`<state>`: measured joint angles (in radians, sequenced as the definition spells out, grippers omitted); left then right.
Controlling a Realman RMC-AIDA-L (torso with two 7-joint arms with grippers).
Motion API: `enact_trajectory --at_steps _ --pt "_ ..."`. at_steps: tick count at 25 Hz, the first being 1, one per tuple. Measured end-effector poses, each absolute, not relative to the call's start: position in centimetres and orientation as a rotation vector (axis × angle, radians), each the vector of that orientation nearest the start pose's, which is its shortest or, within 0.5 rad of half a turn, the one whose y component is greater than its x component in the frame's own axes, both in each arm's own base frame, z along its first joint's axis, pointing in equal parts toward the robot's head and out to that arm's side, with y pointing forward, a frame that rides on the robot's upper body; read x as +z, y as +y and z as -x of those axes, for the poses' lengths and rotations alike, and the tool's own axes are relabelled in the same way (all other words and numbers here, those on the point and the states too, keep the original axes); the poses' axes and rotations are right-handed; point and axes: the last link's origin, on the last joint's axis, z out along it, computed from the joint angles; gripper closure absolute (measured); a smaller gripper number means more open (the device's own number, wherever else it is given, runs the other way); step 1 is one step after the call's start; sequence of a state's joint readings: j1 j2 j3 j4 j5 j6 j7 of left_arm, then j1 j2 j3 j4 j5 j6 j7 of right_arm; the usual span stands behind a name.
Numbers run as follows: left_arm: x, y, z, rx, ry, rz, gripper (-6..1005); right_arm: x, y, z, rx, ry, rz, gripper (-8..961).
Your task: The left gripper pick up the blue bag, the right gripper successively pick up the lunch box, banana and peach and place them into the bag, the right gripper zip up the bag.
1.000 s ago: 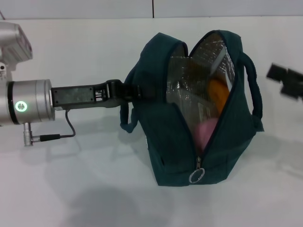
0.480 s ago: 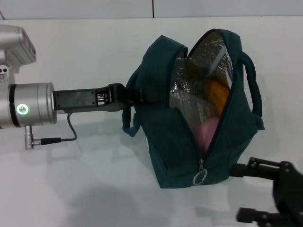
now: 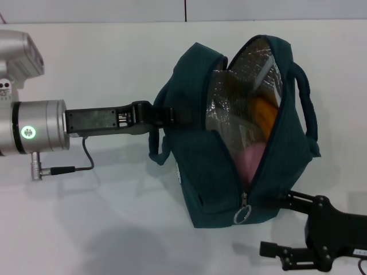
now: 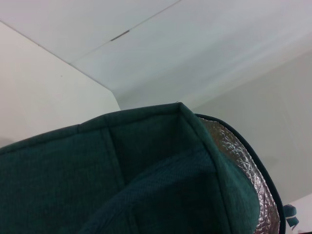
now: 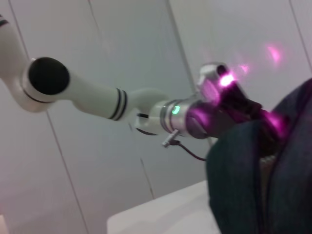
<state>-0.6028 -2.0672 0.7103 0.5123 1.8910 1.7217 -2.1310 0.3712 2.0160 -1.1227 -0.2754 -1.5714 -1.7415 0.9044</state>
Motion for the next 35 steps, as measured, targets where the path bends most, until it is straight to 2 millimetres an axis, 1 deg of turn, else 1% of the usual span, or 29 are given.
enact_trajectory --at_steps 9,20,35 --pt "-1.3 32.0 22.3 -1.068 -1.760 2.634 913 -5.2 23.9 -27.7 1.025 0.424 2.875 104" --pt "-1.4 32.1 22.1 -1.070 -1.753 2.644 913 -6.8 24.5 -26.6 0.959 0.396 2.994 103" --pt "-1.4 32.2 21.9 -1.071 -1.751 2.649 912 -6.5 24.2 -27.1 0.990 0.440 2.939 108"
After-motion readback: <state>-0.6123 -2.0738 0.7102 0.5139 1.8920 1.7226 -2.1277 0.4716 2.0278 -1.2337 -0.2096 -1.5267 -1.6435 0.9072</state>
